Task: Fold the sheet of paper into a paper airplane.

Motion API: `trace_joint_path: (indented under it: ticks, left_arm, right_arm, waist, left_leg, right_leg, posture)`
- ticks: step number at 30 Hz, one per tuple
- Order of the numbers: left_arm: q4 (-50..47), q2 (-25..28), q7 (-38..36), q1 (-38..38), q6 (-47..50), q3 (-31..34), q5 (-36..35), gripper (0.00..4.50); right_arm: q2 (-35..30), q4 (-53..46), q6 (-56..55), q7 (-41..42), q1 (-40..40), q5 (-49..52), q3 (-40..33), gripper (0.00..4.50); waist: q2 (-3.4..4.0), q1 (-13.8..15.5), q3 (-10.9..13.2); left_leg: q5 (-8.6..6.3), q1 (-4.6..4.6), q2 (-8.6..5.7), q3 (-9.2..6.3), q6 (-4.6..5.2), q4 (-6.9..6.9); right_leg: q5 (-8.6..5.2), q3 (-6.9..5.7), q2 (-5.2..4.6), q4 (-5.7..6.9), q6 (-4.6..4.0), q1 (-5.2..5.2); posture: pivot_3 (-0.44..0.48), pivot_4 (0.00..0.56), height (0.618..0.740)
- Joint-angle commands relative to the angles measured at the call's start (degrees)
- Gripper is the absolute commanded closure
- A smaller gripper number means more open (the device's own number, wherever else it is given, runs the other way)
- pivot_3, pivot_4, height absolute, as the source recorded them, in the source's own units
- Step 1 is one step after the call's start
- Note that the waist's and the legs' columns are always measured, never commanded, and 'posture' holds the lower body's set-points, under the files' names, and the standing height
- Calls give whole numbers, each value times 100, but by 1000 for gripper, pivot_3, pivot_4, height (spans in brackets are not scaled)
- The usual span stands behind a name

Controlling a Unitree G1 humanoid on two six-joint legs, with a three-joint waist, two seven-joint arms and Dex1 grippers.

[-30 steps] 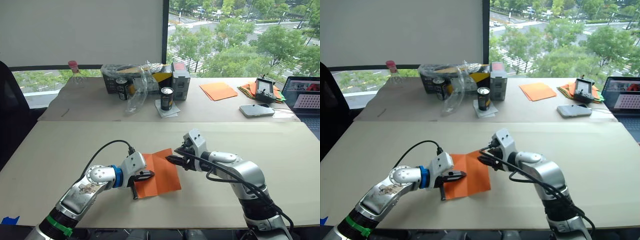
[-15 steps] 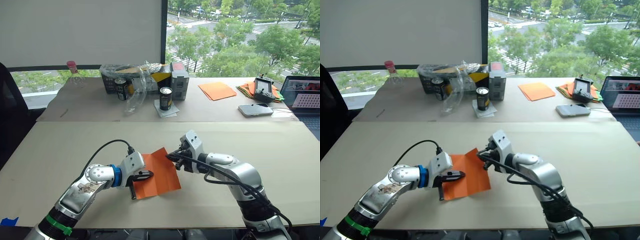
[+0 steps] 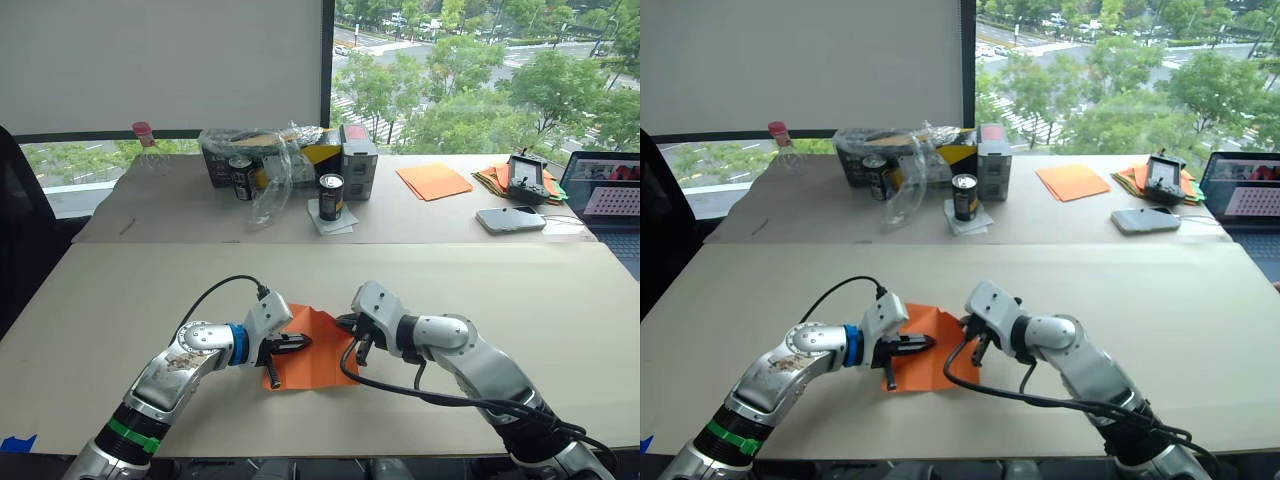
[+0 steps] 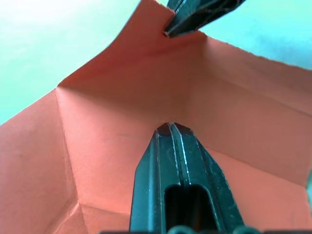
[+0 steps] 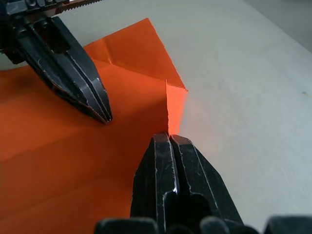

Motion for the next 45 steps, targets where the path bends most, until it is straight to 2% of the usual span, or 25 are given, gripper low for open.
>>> trace_joint_path:
  ticks: [1,9,16,23,30,33,41,45]
  left_arm:
    - [-139,-57,-22,-112,230,202,-203,4500]
    - [-310,-117,155,-59,534,475,-359,4500]
    - [-181,-626,574,-424,938,959,-747,4500]
    - [389,-934,528,-634,454,340,-289,4500]
    - [1047,-882,309,-654,-58,-273,336,4500]
    - [1292,-869,228,-673,-172,-313,437,4500]
    - [1702,-1033,1,-844,-427,-401,485,4500]
    - [1901,-1126,-100,-885,-602,-468,561,4500]
  right_arm:
    - [-132,-24,-486,64,63,-448,288,4461]
    - [-306,340,-970,205,235,-1030,495,4461]
    - [-193,385,-985,218,257,-1141,490,4461]
    - [-206,402,-985,280,247,-1257,431,4461]
    - [-300,228,-920,258,345,-1383,382,4461]
    - [-376,9,-742,401,468,-1251,244,3621]
    - [-678,-1022,-245,558,791,-1026,-397,835]
    - [-438,-1200,118,377,775,-800,-771,835]
  waist:
    - [0,1,0]
    - [0,15,0]
    - [-2,13,-1]
    - [-1,13,-2]
    - [-1,27,-2]
    - [-1,63,-7]
    - [-4,91,-9]
    - [-3,95,-9]
  left_leg:
    - [0,0,0,0,0,0]
    - [0,0,-1,0,-1,2]
    - [2,2,0,-2,-3,4]
    - [3,9,-1,-2,-5,4]
    - [3,9,-2,-3,-4,4]
    - [2,11,-3,-5,-3,5]
    - [-2,59,-2,-8,3,1]
    - [-2,63,-2,-10,4,1]
  right_leg:
    - [0,0,0,0,0,0]
    - [0,0,0,-2,0,3]
    - [0,-1,0,1,0,5]
    - [0,-1,0,1,0,12]
    - [1,-1,0,1,0,14]
    - [0,-3,-1,-2,0,19]
    - [-4,-8,-2,-10,7,72]
    - [-5,-8,-3,-11,8,77]
  posture:
    - [0,150,670]
    - [0,150,670]
    - [0,150,670]
    - [0,150,670]
    - [0,150,670]
    - [0,150,670]
    - [0,150,670]
    - [0,150,670]
